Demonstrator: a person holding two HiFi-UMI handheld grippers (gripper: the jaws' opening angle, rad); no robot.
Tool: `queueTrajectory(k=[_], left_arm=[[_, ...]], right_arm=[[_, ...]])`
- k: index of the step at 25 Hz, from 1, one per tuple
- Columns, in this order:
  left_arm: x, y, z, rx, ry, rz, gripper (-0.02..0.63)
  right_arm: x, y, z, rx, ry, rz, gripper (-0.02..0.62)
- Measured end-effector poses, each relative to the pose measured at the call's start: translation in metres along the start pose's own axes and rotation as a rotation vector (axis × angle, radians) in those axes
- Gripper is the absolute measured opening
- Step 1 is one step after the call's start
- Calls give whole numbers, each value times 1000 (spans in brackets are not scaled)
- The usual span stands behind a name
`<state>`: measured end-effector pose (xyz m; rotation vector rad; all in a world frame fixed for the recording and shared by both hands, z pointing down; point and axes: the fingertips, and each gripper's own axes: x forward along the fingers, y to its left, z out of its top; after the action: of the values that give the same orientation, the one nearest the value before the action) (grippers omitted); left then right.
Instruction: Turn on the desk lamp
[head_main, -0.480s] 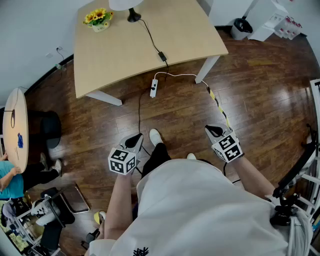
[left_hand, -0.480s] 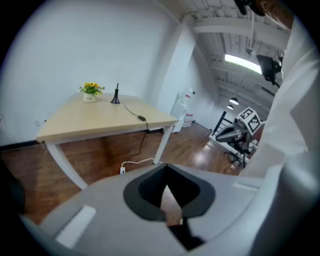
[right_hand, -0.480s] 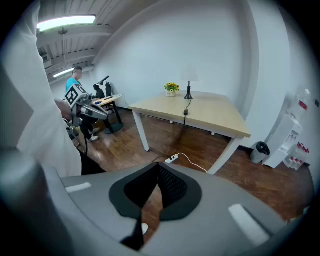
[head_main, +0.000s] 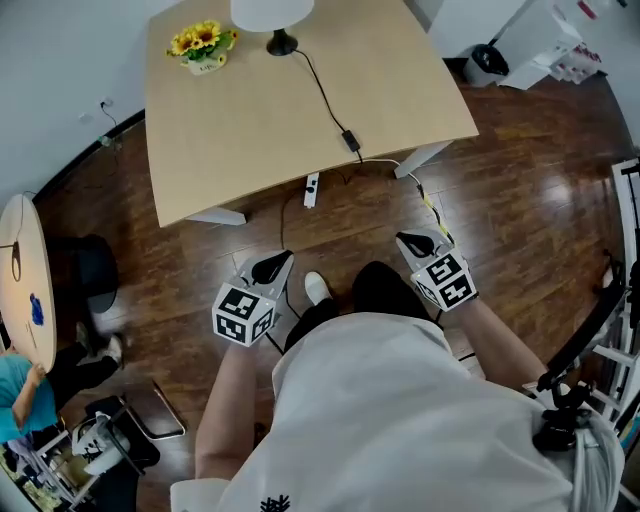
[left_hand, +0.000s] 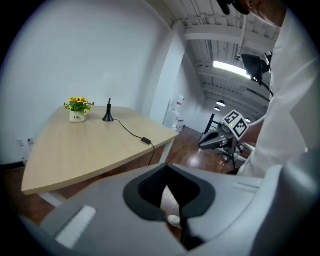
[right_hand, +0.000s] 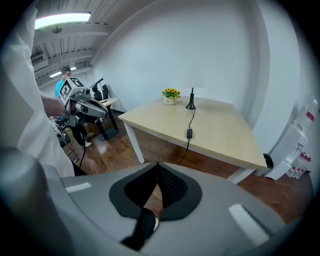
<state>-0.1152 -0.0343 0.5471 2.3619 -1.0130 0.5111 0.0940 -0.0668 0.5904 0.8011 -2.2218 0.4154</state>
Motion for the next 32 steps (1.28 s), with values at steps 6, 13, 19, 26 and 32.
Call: queueTrajectory(k=[6, 13, 19, 26, 32], left_arm=[[23, 18, 42, -49, -56, 37, 17], [45, 28, 93, -65, -107, 89, 17], [45, 38, 106, -87, -127, 135, 17], [33, 46, 101, -123, -130, 211, 17], [24, 53, 91, -155, -127, 258, 17]], right_arm=[[33, -41, 43, -90, -9, 45, 5], [83, -86, 97, -318, 18, 106, 5], [133, -103, 117, -448, 74, 144, 5], [177, -109, 119, -580, 151, 194, 4], [202, -109, 114, -694, 216, 211, 5]])
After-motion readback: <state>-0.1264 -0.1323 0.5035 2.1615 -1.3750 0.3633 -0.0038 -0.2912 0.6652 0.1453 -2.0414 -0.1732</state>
